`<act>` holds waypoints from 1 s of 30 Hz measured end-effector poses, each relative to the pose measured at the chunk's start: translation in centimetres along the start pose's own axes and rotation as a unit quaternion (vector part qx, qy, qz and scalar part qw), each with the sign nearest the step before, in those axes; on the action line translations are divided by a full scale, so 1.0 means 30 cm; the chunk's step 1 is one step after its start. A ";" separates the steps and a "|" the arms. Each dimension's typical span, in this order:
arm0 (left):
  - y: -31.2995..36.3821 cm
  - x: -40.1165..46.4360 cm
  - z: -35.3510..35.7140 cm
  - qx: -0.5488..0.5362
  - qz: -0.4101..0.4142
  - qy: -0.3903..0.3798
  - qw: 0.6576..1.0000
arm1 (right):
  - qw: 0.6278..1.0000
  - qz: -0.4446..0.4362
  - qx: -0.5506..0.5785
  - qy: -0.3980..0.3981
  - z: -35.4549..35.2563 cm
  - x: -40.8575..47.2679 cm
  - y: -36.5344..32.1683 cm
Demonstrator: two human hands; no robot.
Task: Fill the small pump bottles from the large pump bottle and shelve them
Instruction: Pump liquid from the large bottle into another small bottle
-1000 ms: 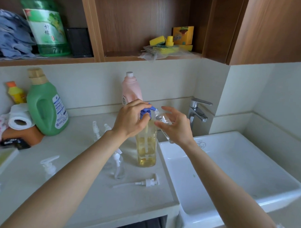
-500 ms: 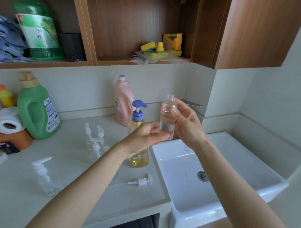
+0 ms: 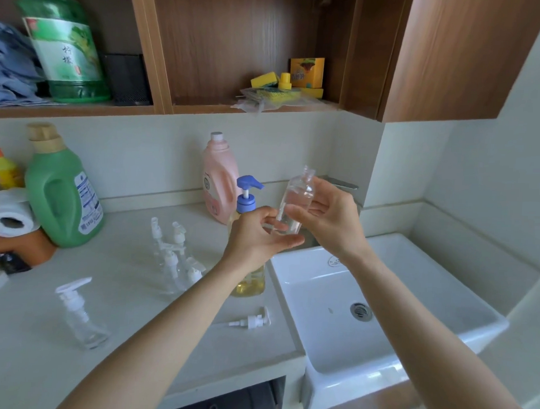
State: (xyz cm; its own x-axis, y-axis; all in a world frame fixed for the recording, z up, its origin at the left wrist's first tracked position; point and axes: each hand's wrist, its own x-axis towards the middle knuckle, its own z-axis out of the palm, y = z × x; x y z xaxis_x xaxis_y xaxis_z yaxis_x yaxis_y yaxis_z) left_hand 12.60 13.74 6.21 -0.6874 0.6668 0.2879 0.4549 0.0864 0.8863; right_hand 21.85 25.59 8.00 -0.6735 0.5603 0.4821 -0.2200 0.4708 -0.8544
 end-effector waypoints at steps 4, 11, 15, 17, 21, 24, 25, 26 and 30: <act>-0.007 0.038 -0.083 0.004 -0.014 -0.055 0.998 | 0.998 0.031 0.033 0.036 -0.008 0.016 0.035; -0.037 0.129 -0.185 0.192 0.231 0.174 0.938 | 0.996 0.070 -0.045 0.020 0.018 0.039 0.092; -0.057 0.202 -0.211 0.302 0.251 0.071 0.917 | 0.988 0.067 -0.138 -0.005 0.084 0.057 0.108; -0.065 0.210 -0.208 0.306 0.250 0.040 0.918 | 0.984 0.065 -0.164 -0.013 0.111 0.058 0.110; -0.083 0.221 -0.205 0.259 0.262 0.061 0.928 | 0.980 0.059 -0.189 -0.018 0.141 0.069 0.125; -0.087 0.220 -0.195 0.242 0.265 0.074 0.930 | 0.979 0.062 -0.191 -0.019 0.145 0.081 0.133; -0.089 0.222 -0.190 0.237 0.268 0.077 0.931 | 0.979 0.062 -0.194 -0.020 0.146 0.085 0.138; -0.092 0.222 -0.187 0.233 0.272 0.079 0.931 | 0.978 0.062 -0.197 -0.022 0.147 0.087 0.141; -0.106 0.225 -0.183 0.211 0.289 0.092 0.929 | 0.974 0.073 -0.215 -0.016 0.149 0.089 0.142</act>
State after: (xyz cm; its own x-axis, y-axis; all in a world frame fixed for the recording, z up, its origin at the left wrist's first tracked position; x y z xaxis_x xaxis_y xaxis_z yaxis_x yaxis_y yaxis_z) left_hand 3.40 13.89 7.33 -0.3273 0.5580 0.7625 0.9326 0.0612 0.3556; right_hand 15.96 26.04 4.79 -0.6988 0.6245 0.3487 0.1909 0.6327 -0.7505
